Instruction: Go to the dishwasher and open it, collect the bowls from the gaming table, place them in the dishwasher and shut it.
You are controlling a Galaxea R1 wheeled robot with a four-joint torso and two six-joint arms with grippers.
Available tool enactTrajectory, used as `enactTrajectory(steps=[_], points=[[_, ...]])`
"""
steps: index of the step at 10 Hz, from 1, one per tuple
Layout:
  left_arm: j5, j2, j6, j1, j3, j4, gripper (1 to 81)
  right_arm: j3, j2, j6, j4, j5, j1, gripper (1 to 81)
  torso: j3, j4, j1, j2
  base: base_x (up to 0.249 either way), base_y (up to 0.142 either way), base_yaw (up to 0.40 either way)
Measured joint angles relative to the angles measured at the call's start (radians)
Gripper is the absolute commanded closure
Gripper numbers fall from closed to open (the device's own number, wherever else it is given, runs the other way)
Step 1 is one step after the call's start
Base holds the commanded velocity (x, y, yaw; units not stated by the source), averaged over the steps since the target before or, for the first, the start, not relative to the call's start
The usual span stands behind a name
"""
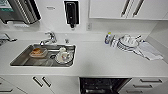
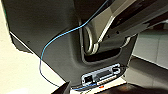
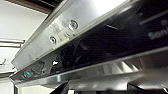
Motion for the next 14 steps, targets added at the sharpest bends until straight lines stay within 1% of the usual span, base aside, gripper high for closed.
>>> enactTrajectory(steps=[1,2,4,5,6,7,8,9,11,14], points=[[0.0,0.0,0.0,0.002,0.0,0.0,1.0,-0.004,0.005,0.018,0.0,0.005,-0.001,1.0,0.0,0.0,0.0,0.0,0.0,0.0,0.0],[-0.003,0.0,0.0,0.003,0.0,0.0,1.0,-0.018,0.018,0.032,-0.001,0.026,-0.006,1.0,0.0,0.0,0.0,0.0,0.0,0.0,0.0],[-0.006,-0.008,0.0,0.011,0.0,0.0,1.0,-0.049,0.047,0.062,-0.013,0.114,-0.014,1.0,0.0,0.0,0.0,0.0,0.0,0.0,0.0],[-0.006,-0.009,0.0,0.014,0.0,0.0,1.0,-0.046,0.052,0.082,-0.019,0.139,0.0,1.0,0.0,0.0,0.0,0.0,0.0,0.0,0.0],[-0.006,-0.011,0.0,0.014,0.0,0.0,1.0,-0.03,0.048,0.123,-0.021,0.17,0.018,1.0,0.0,0.0,0.0,0.0,0.0,0.0,0.0],[-0.006,-0.011,0.0,0.014,0.0,0.0,1.0,-0.011,0.037,0.151,-0.016,0.196,0.027,1.0,0.0,0.0,0.0,0.0,0.0,0.0,0.0],[-0.006,-0.01,0.0,0.014,0.0,0.0,1.0,0.021,0.006,0.174,-0.01,0.231,0.047,1.0,0.0,0.0,0.0,0.0,0.0,0.0,0.0],[-0.006,-0.008,0.0,0.014,0.0,0.0,1.0,0.055,-0.03,0.181,-0.008,0.243,0.073,1.0,0.0,0.0,0.0,0.0,0.0,0.0,0.0],[-0.006,-0.007,0.0,0.014,0.0,0.0,1.0,0.116,-0.099,0.186,-0.005,0.307,0.108,1.0,0.0,0.0,0.001,0.0,0.0,0.0,0.0],[-0.003,-0.005,0.0,0.014,0.0,0.0,1.0,0.193,-0.161,0.203,-0.011,0.337,0.117,1.0,0.0,0.0,0.001,0.0,0.0,0.0,0.0]])
